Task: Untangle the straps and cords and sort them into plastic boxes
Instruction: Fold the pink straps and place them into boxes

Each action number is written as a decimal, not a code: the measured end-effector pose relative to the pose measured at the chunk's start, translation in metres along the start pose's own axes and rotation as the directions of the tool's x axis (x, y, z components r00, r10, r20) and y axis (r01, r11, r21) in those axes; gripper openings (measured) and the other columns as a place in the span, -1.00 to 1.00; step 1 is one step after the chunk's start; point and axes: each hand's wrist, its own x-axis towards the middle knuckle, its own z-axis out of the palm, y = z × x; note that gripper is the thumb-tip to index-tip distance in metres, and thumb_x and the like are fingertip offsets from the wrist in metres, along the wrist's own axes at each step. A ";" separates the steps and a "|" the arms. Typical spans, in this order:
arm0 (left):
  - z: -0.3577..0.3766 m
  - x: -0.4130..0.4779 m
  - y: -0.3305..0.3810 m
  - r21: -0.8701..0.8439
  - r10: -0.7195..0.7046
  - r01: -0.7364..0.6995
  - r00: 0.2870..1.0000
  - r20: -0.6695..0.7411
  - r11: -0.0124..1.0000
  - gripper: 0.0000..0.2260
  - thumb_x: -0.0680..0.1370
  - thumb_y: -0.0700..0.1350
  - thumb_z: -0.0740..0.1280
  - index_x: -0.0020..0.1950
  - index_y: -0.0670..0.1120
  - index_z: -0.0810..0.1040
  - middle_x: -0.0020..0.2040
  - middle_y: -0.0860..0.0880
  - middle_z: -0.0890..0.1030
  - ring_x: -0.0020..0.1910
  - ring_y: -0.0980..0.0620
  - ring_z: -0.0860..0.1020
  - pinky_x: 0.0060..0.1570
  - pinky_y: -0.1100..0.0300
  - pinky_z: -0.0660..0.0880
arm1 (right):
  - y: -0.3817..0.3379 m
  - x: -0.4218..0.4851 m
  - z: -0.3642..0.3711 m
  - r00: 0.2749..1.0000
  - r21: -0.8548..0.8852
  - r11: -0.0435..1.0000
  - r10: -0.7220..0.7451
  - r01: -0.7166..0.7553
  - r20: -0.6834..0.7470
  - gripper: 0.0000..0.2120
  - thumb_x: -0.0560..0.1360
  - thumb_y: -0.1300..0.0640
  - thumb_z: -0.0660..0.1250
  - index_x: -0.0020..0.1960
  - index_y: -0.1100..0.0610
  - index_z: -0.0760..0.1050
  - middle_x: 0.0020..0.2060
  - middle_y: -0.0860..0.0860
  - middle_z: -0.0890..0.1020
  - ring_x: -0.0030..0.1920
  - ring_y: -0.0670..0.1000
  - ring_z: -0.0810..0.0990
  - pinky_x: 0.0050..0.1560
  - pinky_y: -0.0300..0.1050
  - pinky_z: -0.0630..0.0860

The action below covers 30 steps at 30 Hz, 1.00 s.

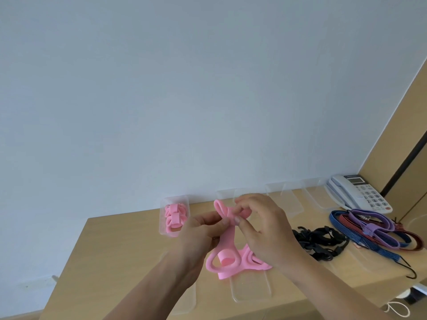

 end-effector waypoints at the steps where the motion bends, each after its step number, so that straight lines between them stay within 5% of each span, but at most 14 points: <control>1: 0.000 0.000 0.001 0.010 0.012 -0.012 1.000 0.006 1.000 -0.81 0.63 -0.25 0.35 0.14 -0.11 0.75 0.13 -0.16 0.74 0.19 -0.15 0.67 0.33 -0.11 0.53 | 0.001 0.002 0.000 0.998 -0.009 0.999 0.038 -0.037 0.056 -0.72 0.45 0.29 0.46 0.09 0.02 0.58 -0.01 -0.21 0.59 0.02 -0.15 0.53 0.11 -0.29 0.40; 3: -0.001 0.000 0.004 0.035 0.035 -0.035 0.999 0.018 0.999 -0.75 0.64 -0.31 0.32 0.17 -0.10 0.74 0.13 -0.10 0.75 0.22 -0.13 0.67 0.32 -0.03 0.56 | 0.004 0.004 0.001 0.981 -0.042 0.995 0.094 -0.088 0.170 -0.65 0.50 0.21 0.42 0.24 -0.02 0.51 0.06 -0.24 0.54 0.08 -0.18 0.48 0.14 -0.33 0.34; 6: -0.003 -0.003 0.006 0.084 0.045 -0.047 0.999 0.029 0.995 -0.74 0.63 -0.30 0.32 0.14 -0.05 0.75 0.12 -0.06 0.75 0.21 -0.08 0.67 0.29 0.03 0.57 | 0.007 0.006 0.001 0.969 -0.077 0.995 0.085 -0.069 0.231 -0.78 0.50 0.17 0.42 0.11 -0.05 0.58 -0.07 -0.30 0.55 0.03 -0.22 0.46 0.04 -0.41 0.30; 10: -0.003 -0.005 0.010 0.146 0.033 -0.035 0.999 0.018 0.989 -0.79 0.53 -0.04 0.43 0.13 0.00 0.76 0.11 -0.05 0.75 0.17 -0.08 0.67 0.30 -0.02 0.55 | 0.007 0.007 0.000 0.987 -0.018 0.997 0.074 -0.072 0.140 -0.87 0.46 0.18 0.48 -0.07 -0.04 0.63 -0.20 -0.21 0.62 -0.06 -0.12 0.51 -0.06 -0.39 0.38; 13: -0.004 -0.002 0.013 0.202 0.006 -0.006 1.000 -0.001 0.979 -0.68 0.44 0.11 0.46 0.13 0.02 0.75 0.05 -0.06 0.75 -0.02 0.02 0.66 0.10 0.06 0.61 | 0.008 0.006 0.000 0.990 0.022 0.995 0.096 -0.099 0.105 -0.84 0.46 0.19 0.49 -0.07 -0.06 0.63 -0.19 -0.22 0.63 -0.07 -0.12 0.54 -0.06 -0.37 0.41; 19: -0.002 -0.002 0.017 0.164 0.005 -0.013 0.999 0.046 0.986 -0.66 0.51 0.19 0.47 0.09 -0.04 0.76 0.10 -0.16 0.73 -0.04 0.01 0.63 0.09 0.00 0.64 | 0.006 0.008 0.001 0.993 0.046 0.992 0.112 -0.114 0.048 -0.77 0.43 0.28 0.50 -0.02 -0.01 0.63 -0.15 -0.18 0.62 -0.09 -0.10 0.56 -0.01 -0.18 0.50; 23: -0.001 -0.003 0.017 0.090 -0.006 0.001 0.999 0.052 0.996 -0.63 0.46 0.21 0.45 0.14 0.01 0.73 0.12 -0.14 0.73 0.05 -0.13 0.70 0.18 -0.17 0.63 | 0.004 0.009 0.003 1.000 0.019 0.999 0.028 -0.028 -0.006 -0.70 0.39 0.33 0.51 -0.02 -0.02 0.62 -0.13 -0.21 0.60 -0.05 -0.09 0.56 -0.02 -0.21 0.48; 30: 0.003 0.001 0.020 0.081 0.025 -0.030 0.997 0.070 0.996 -0.71 0.51 0.14 0.46 0.11 0.00 0.73 0.11 -0.15 0.73 0.09 -0.16 0.72 0.12 -0.16 0.66 | 0.003 0.009 0.005 0.994 -0.005 0.997 -0.080 0.080 -0.077 -0.65 0.29 0.32 0.61 -0.04 -0.02 0.66 -0.11 -0.13 0.59 -0.06 -0.02 0.60 -0.12 -0.20 0.53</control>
